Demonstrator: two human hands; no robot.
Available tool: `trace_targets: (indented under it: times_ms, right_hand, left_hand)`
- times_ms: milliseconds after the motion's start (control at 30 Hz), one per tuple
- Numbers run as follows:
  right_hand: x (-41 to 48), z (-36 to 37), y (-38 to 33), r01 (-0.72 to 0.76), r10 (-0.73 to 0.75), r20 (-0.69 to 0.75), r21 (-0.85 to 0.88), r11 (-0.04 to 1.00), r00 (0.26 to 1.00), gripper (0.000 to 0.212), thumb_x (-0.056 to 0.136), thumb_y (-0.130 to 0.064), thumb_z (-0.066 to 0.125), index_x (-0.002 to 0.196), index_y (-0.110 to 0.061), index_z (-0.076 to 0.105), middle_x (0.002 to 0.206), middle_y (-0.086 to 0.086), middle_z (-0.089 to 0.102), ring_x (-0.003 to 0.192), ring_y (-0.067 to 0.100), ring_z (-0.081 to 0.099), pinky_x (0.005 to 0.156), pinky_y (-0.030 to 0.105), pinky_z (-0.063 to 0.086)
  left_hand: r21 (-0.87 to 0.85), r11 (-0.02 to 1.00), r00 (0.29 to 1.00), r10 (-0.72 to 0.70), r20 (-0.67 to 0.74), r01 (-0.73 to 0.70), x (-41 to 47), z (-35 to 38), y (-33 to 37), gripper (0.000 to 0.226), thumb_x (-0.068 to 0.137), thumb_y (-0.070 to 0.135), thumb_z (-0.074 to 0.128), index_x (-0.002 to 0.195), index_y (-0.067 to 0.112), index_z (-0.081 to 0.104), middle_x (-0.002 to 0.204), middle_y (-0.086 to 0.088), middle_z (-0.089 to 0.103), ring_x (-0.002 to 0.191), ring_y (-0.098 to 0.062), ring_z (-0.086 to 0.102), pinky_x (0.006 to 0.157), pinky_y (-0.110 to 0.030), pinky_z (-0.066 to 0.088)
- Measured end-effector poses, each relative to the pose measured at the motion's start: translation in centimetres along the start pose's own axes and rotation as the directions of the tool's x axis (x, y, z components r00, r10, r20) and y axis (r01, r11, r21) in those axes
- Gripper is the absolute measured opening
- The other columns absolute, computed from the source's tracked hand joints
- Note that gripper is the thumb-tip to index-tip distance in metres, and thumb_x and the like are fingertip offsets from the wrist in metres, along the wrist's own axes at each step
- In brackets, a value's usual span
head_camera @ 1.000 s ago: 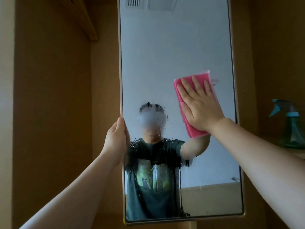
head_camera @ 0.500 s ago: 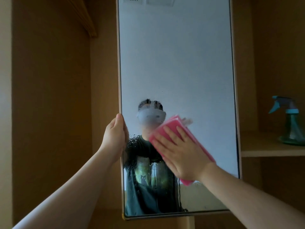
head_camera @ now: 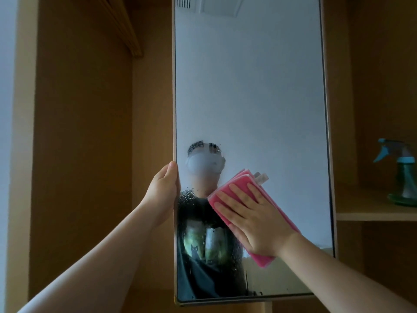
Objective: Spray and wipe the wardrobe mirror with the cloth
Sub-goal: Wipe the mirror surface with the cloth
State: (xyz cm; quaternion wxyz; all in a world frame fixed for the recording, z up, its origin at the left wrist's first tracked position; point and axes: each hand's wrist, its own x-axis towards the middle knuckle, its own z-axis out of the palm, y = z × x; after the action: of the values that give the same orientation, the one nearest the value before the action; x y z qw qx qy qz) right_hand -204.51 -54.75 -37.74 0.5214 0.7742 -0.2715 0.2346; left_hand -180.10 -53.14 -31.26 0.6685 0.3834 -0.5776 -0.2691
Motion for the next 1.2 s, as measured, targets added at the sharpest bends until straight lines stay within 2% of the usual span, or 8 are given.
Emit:
trace_targets:
  times_ms: [200, 367, 500, 600, 667, 800, 1033, 1200]
  right_hand:
    - [1.2, -0.6, 0.8, -0.023, 0.023, -0.030, -0.008, 1.000, 0.999, 0.054, 0.101, -0.038, 0.036, 0.153, -0.024, 0.028, 0.158, -0.002, 0.028, 0.149, 0.025, 0.017, 0.119, 0.054, 0.014]
    - [4.3, -2.3, 2.1, -0.150, 0.147, -0.052, -0.055, 0.987, 0.988, 0.054, 0.099, -0.037, 0.031, 0.150, -0.021, 0.034, 0.157, 0.002, 0.031, 0.147, 0.029, 0.021, 0.117, 0.056, 0.016]
    - [7.8, -4.0, 3.5, -0.250, 0.248, -0.051, -0.054, 0.967, 0.968, 0.056, 0.097, -0.036, 0.028, 0.149, -0.018, 0.035, 0.156, 0.004, 0.033, 0.145, 0.031, 0.027, 0.117, 0.056, 0.018]
    - [10.5, -5.0, 4.8, -0.354, 0.352, -0.045, -0.043, 0.934, 0.935, 0.058, 0.097, -0.038, 0.025, 0.152, -0.019, 0.029, 0.159, 0.003, 0.026, 0.147, 0.030, 0.021, 0.119, 0.054, 0.012]
    - [12.3, -5.6, 5.5, -0.409, 0.408, -0.047, -0.031, 0.912, 0.912, 0.059, 0.098, -0.038, 0.022, 0.153, -0.019, 0.024, 0.161, 0.002, 0.019, 0.149, 0.030, 0.016, 0.119, 0.054, 0.008]
    - [14.0, -5.8, 5.8, -0.422, 0.420, -0.055, -0.032, 0.906, 0.906, 0.060, 0.097, -0.038, 0.019, 0.154, -0.019, 0.021, 0.162, 0.002, 0.016, 0.149, 0.032, 0.013, 0.120, 0.054, 0.006]
    - [15.0, -5.3, 4.8, -0.436, 0.432, -0.103, -0.017, 0.900, 0.896, 0.060, 0.096, -0.035, 0.024, 0.154, -0.016, 0.022, 0.162, 0.005, 0.019, 0.148, 0.035, 0.016, 0.119, 0.055, 0.005]
    - [14.2, -4.5, 2.9, -0.357, 0.354, -0.120, -0.004, 0.934, 0.928, 0.062, 0.094, -0.033, 0.030, 0.153, -0.015, 0.025, 0.160, 0.006, 0.025, 0.147, 0.034, 0.019, 0.119, 0.056, 0.008]
  left_hand:
    - [0.031, 0.999, 1.000, 0.026, -0.007, -0.026, -0.8, 0.3, 0.5, 0.042, 0.103, 0.043, 0.031, 0.075, 0.014, 0.043, 0.063, -0.004, 0.037, 0.055, -0.015, 0.033, 0.054, -0.030, 0.033]
    - [-0.001, 0.997, 0.997, 0.079, 0.006, -0.079, -1.4, 0.4, 0.8, 0.043, 0.106, 0.034, 0.029, 0.075, 0.019, 0.055, 0.043, 0.015, 0.049, 0.039, 0.001, 0.046, 0.041, -0.011, 0.040]
    - [0.009, 0.997, 0.997, 0.080, -0.007, -0.080, -1.2, 0.3, 0.6, 0.044, 0.105, 0.039, 0.030, 0.071, 0.020, 0.051, 0.051, 0.010, 0.042, 0.049, -0.007, 0.038, 0.046, -0.016, 0.038]
    - [0.011, 0.996, 0.996, 0.086, 0.006, -0.086, -1.1, 0.2, 0.5, 0.044, 0.105, 0.038, 0.029, 0.077, 0.022, 0.059, 0.053, 0.008, 0.054, 0.051, -0.005, 0.051, 0.045, -0.008, 0.041]
    - [0.027, 0.995, 0.996, 0.094, 0.001, -0.094, -1.2, 0.2, 0.6, 0.044, 0.106, 0.037, 0.029, 0.072, 0.022, 0.054, 0.052, 0.005, 0.050, 0.041, 0.000, 0.045, 0.040, -0.007, 0.036]
    - [0.014, 0.995, 0.995, 0.094, 0.011, -0.094, -1.4, 0.3, 0.9, 0.043, 0.106, 0.035, 0.028, 0.073, 0.023, 0.052, 0.041, 0.020, 0.051, 0.037, 0.006, 0.047, 0.039, -0.005, 0.036]
    - [-0.024, 0.997, 0.997, 0.076, 0.007, -0.076, -1.5, 0.2, 0.8, 0.045, 0.105, 0.037, 0.032, 0.065, 0.026, 0.049, 0.043, 0.015, 0.041, 0.035, 0.001, 0.037, 0.037, -0.009, 0.034]
    - [-0.021, 0.998, 0.998, 0.055, 0.033, -0.054, -0.9, 0.0, 0.3, 0.040, 0.102, 0.043, 0.034, 0.075, 0.019, 0.051, 0.065, -0.003, 0.039, 0.059, -0.017, 0.035, 0.053, -0.024, 0.036]
